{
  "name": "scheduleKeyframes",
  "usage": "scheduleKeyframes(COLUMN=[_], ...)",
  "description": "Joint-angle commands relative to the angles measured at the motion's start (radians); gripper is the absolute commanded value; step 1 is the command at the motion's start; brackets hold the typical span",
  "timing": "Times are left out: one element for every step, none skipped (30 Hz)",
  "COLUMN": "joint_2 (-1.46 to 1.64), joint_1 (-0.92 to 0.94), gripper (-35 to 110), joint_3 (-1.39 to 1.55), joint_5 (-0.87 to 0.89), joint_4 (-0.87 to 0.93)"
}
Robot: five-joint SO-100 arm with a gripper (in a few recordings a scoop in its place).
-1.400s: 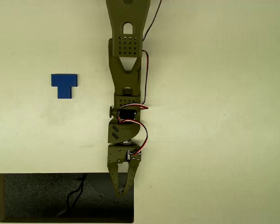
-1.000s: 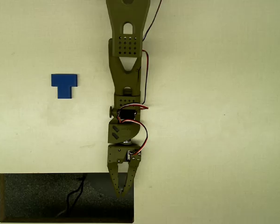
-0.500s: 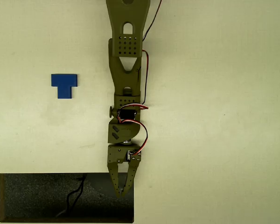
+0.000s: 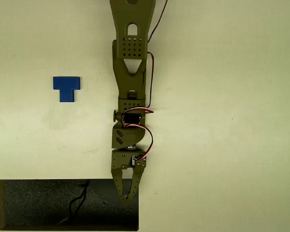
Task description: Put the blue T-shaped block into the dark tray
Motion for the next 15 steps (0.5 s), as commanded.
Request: scheduleKeyframes(joint_2=[-0.008,-0.009,-0.009,-0.009,-0.009,-0.009,-0.011,-0.011,-0.011,-0.011,-0.011,-0.008,0.006,0.044,0.112], joint_1=[0.003,0.003,0.003,0.003,0.003,0.003,0.003,0.003,0.003,-0.002,-0.006,-0.009,-0.015,-0.02,-0.021], gripper=[0,0,0,0,0,0,0,0,0,0,0,0,0,0,0], joint_3=[0.0,-0.005,-0.008,-0.008,-0.008,-0.009,-0.009,-0.009,-0.009,-0.005,-0.002,0.0,-0.011,-0.014,0.003], joint_5=[-0.015,-0.015,-0.017,-0.017,-0.017,-0.017,-0.017,-0.017,-0.017,-0.012,0.014,0.064,0.114,0.149,0.176], joint_4=[-0.031,-0.028,-0.028,-0.028,-0.028,-0.028,-0.028,-0.028,-0.021,-0.023,-0.035,-0.074,-0.089,-0.066,-0.014])
